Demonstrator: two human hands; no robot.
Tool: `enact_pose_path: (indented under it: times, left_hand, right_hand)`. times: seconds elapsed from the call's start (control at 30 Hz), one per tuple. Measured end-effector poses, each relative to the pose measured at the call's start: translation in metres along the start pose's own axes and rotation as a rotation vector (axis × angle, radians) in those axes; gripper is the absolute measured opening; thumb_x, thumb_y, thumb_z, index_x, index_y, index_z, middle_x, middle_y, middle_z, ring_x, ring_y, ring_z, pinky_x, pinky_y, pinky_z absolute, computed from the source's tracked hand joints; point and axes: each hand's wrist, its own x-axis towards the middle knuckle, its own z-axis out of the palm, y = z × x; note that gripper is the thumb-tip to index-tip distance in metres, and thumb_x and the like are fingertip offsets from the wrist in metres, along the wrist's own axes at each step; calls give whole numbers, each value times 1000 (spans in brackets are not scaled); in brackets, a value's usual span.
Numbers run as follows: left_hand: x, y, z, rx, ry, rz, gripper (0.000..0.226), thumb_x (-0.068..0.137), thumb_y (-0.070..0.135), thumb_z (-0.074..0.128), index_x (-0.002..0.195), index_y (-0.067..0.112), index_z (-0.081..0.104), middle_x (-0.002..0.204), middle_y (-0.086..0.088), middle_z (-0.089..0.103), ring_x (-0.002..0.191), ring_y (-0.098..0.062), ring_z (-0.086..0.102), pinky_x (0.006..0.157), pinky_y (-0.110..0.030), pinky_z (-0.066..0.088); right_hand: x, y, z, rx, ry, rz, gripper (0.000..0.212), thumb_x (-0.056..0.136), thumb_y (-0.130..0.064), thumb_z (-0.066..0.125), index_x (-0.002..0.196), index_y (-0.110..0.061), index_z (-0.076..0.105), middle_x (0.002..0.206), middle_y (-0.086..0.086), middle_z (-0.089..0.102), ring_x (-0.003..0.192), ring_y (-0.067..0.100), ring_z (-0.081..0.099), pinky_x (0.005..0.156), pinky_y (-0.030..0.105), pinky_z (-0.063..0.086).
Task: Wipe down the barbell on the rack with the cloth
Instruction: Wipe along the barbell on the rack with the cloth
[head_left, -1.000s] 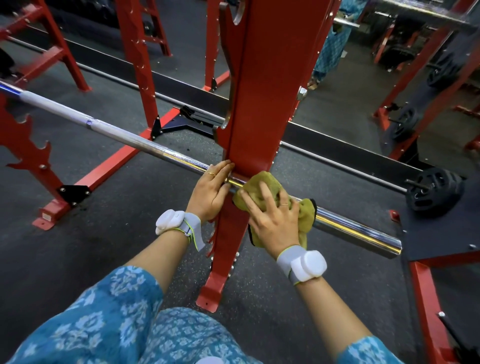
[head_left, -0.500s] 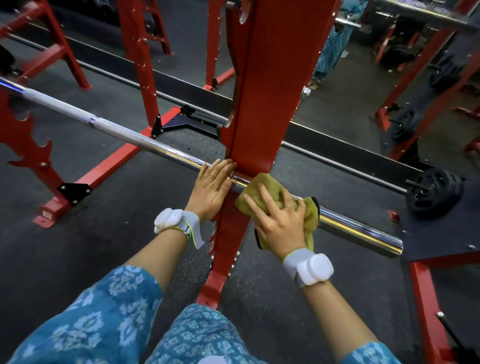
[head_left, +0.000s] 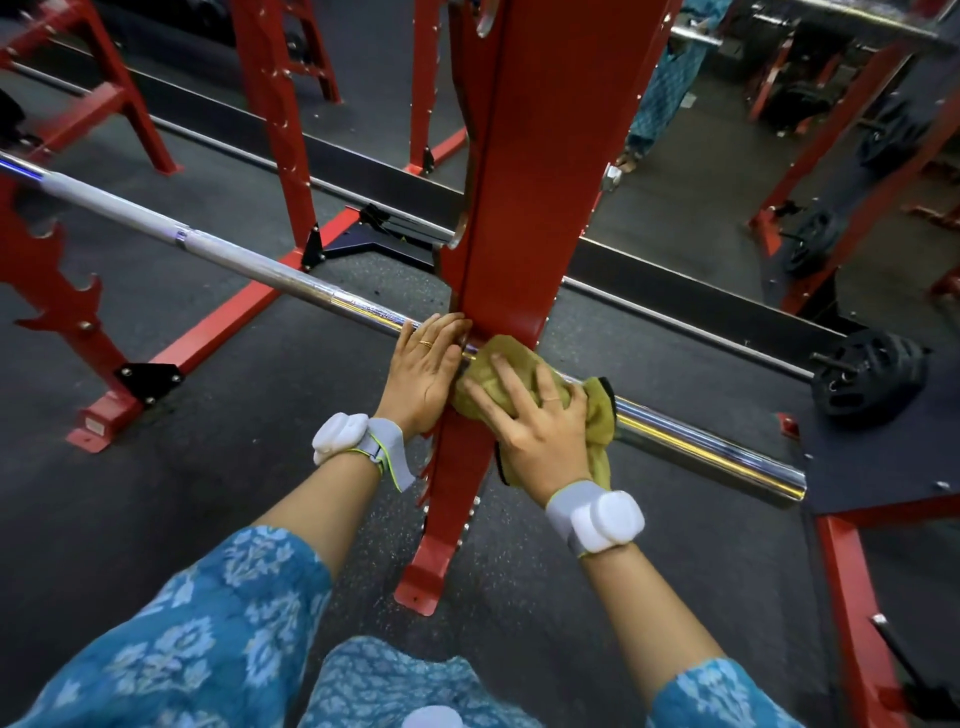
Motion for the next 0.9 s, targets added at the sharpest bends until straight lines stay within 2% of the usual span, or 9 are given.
enact_pose_path:
  times: [0.17, 0.37, 0.43, 0.53, 0.6, 0.67, 0.73, 0.8, 0.9]
  left_hand:
    - [0, 0, 1, 3, 10, -8, 58, 96, 39, 14, 130, 13, 53, 136, -2, 50, 132, -19, 35, 112, -30, 4]
    - [1, -1, 4, 20, 50, 10, 58, 98, 39, 15, 126, 11, 56, 132, -4, 54, 126, -19, 42, 110, -27, 8]
    - [1, -2, 3, 11, 47, 23, 62, 99, 43, 11, 125, 10, 56, 131, -4, 54, 125, -18, 41, 109, -28, 9]
    - [1, -3, 2, 42, 31, 41, 57, 98, 39, 14, 127, 12, 55, 133, -3, 53, 126, -20, 42, 110, -33, 12]
    - [1, -3, 1, 42, 34, 33, 54, 97, 37, 16, 128, 13, 54, 133, -2, 52, 126, -19, 42, 110, -36, 13]
    - [0, -2, 2, 24, 31, 25, 54, 97, 37, 17, 129, 14, 54, 134, -1, 52, 127, -17, 40, 111, -37, 12]
    - [0, 0, 2, 23, 39, 22, 53, 97, 37, 18, 129, 14, 54, 134, -1, 52, 127, -17, 40, 111, -38, 13]
    - [0, 1, 2, 19, 46, 18, 52, 97, 36, 19, 129, 13, 54, 134, -2, 52, 127, -17, 39, 111, -37, 12]
    - [-1, 1, 5, 26, 54, 16, 52, 97, 36, 20, 128, 12, 54, 133, -3, 52, 127, -17, 39, 111, -36, 12]
  right_hand:
    - [-34, 14, -4, -66, 9, -3, 56, 83, -9, 51, 132, -37, 54, 143, 2, 40, 113, 36, 45, 82, 50, 34]
    - [8, -7, 3, -1, -19, 81, 49, 80, -18, 53, 125, -38, 60, 132, 3, 58, 109, 35, 44, 82, 48, 31]
    - [14, -12, 4, 1, -9, 59, 47, 82, -17, 51, 124, -37, 61, 132, 3, 58, 109, 34, 43, 82, 48, 31]
    - [3, -6, 3, -20, -1, -5, 49, 87, -14, 45, 129, -37, 58, 137, 2, 54, 110, 34, 44, 82, 48, 34]
    - [-18, 6, 0, -46, 3, -19, 53, 85, -13, 49, 132, -38, 54, 139, 2, 50, 110, 35, 46, 83, 48, 36]
    - [-42, 20, -6, -81, 0, 22, 58, 81, -18, 60, 134, -39, 50, 142, 2, 45, 110, 35, 47, 84, 48, 36]
    - [-50, 28, -13, -98, -20, 103, 59, 80, -32, 63, 136, -40, 47, 143, 1, 40, 111, 35, 45, 84, 47, 36]
    - [-38, 28, -18, -59, -58, 236, 55, 81, -42, 56, 135, -39, 46, 143, 2, 41, 111, 35, 44, 85, 48, 37]
    - [2, 20, -18, 74, -172, 340, 54, 75, -48, 46, 124, -31, 61, 133, 6, 56, 104, 40, 53, 83, 54, 43]
